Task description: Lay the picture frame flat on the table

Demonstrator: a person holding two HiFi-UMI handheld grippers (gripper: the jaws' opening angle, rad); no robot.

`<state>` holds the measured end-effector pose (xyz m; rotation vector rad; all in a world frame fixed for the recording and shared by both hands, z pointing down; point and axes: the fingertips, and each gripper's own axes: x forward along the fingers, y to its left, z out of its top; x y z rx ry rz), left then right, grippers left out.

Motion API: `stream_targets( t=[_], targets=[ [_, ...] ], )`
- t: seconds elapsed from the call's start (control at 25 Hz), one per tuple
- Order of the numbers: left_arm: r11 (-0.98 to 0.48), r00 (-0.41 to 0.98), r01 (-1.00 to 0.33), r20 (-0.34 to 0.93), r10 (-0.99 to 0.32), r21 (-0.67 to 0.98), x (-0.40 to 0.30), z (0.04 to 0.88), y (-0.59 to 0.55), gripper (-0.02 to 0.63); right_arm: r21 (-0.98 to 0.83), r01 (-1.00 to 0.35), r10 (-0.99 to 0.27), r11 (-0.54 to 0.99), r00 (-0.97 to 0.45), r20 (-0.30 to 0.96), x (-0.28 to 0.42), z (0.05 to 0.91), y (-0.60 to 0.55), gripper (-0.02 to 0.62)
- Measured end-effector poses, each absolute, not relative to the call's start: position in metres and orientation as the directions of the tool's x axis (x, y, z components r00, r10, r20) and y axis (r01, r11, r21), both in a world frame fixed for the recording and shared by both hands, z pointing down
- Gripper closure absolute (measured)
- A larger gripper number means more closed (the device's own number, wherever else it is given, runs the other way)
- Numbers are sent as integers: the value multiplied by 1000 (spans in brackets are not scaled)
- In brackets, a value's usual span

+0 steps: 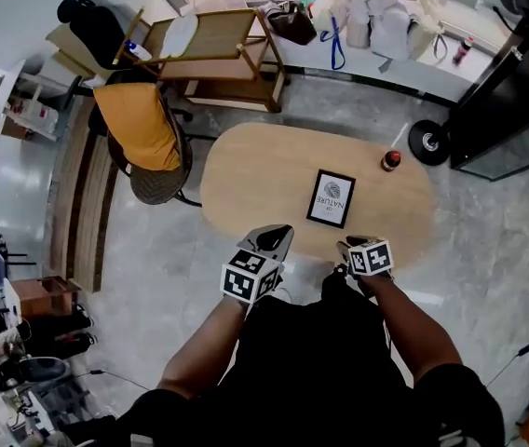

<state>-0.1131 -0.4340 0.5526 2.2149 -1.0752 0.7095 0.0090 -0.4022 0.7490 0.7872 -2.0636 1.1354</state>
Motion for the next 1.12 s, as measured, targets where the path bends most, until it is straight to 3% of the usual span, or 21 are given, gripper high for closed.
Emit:
stream_targets(
  t=[0.32, 0.52, 0.8, 1.12],
  targets=[
    [-610, 613, -753, 597, -517, 245, -162, 509, -376, 601, -508, -762, -488, 401, -647, 586, -29, 607, -356, 582],
    [-661, 669, -698, 579, -466, 275, -192, 504, -315, 601, -576, -725, -593, 378, -667, 451, -59, 545, -292, 592],
    [-719, 728, -622, 568, -383, 312, -198, 513, -255, 601, -456, -768, -658, 450, -630, 412, -94, 499, -222, 594],
    [-776, 749, -571, 557, -359, 267, -174, 500, -221, 601, -430, -794, -685, 430, -597, 418, -73, 490, -200, 594]
  ],
)
